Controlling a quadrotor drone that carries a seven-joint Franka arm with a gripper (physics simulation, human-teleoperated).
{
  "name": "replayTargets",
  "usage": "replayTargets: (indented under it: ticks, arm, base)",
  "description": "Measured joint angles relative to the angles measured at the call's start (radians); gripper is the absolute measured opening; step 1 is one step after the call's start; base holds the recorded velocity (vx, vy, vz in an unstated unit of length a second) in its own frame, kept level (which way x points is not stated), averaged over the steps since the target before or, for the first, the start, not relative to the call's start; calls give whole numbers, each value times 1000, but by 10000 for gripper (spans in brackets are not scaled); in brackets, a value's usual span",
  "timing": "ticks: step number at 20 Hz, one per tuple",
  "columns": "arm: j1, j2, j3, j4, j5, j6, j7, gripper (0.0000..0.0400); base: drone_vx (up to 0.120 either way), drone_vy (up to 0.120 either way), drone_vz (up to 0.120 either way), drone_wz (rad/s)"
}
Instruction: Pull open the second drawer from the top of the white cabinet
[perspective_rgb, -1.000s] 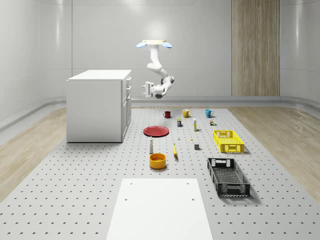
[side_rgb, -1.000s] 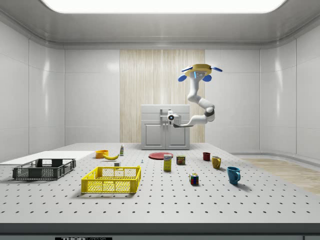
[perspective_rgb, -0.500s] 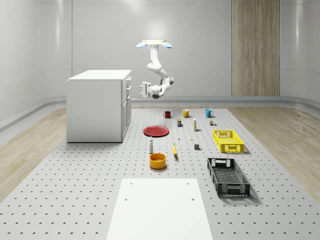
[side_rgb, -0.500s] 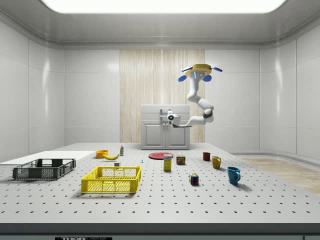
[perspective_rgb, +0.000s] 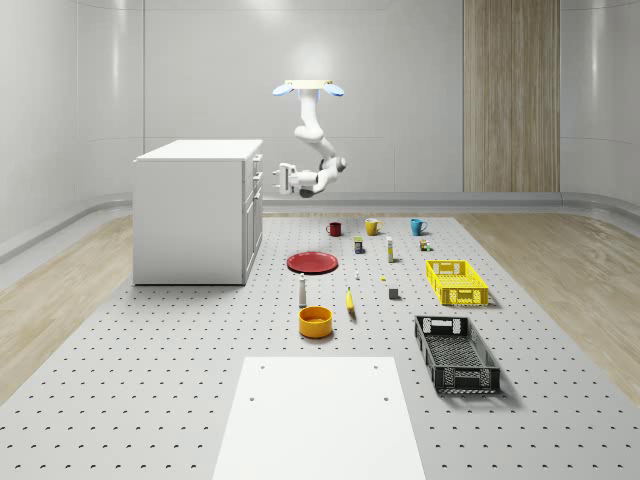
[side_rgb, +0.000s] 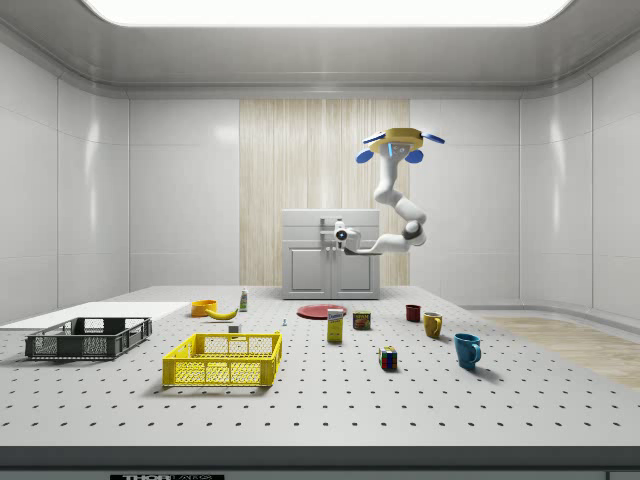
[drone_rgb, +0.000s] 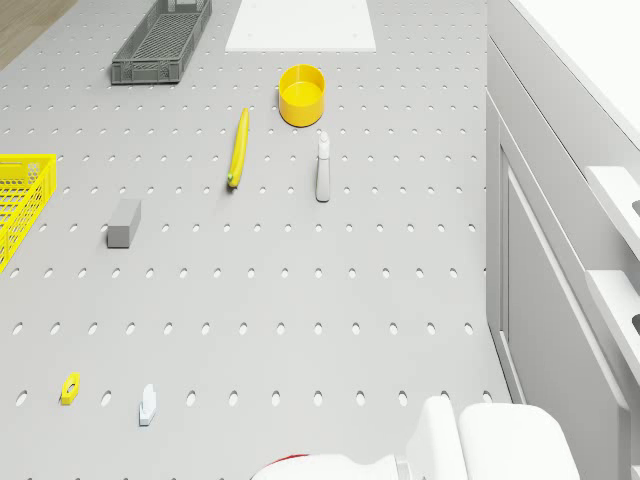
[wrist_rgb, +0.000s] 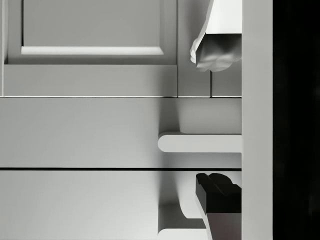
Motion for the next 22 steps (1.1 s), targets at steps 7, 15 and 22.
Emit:
replayTargets:
  ticks: [7,15,22]
  arm:
    - [0,35,27,-15,61,12,-54,300]
    - [10,126,59,27,139,13,-107,300]
    - [7,233,47,99,172,-30,-142,300]
  base:
    - [0,0,0,0]
    - [0,0,0,0]
    - [0,0,0,0]
